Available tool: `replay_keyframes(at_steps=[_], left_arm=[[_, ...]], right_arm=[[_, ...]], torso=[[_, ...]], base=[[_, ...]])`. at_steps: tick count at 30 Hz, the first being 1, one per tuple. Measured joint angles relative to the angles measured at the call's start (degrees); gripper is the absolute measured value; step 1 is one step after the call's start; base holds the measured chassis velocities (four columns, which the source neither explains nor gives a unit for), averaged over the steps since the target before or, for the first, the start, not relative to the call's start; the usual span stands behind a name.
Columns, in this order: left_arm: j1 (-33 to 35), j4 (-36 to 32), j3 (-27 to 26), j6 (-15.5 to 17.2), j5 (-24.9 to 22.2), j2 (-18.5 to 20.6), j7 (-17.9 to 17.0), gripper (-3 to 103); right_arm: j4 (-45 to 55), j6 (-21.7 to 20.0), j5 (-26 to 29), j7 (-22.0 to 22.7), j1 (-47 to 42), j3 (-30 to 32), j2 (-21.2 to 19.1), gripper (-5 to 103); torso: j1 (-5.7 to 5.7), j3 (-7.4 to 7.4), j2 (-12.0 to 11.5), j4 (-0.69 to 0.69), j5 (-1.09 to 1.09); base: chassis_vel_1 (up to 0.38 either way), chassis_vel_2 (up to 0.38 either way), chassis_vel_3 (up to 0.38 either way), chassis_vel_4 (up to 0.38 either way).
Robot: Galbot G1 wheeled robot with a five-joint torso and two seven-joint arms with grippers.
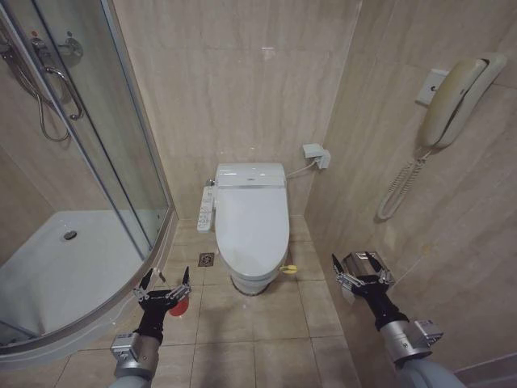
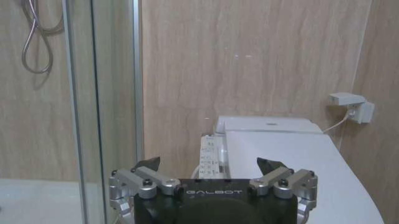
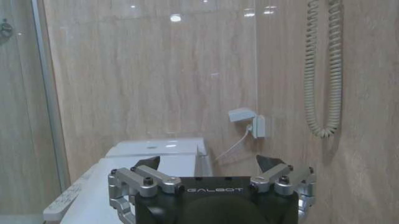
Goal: Open the toilet lid, clean the toilet bowl with a toilet brush, close the toilet lid, and flush.
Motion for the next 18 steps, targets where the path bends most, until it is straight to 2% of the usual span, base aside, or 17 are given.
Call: replay_keyframes(at_steps=[18], left_arm=[[-0.03, 0.01, 0.00, 0.07, -0.03, 0.01, 0.01, 100]], right_arm=[[0.00, 0.00, 0.00, 0.00, 0.00, 0.00, 0.00, 100]], torso=[[0.00, 0.00, 0.00, 0.00, -0.01]], base=[[0.000, 0.000, 0.000, 0.000]])
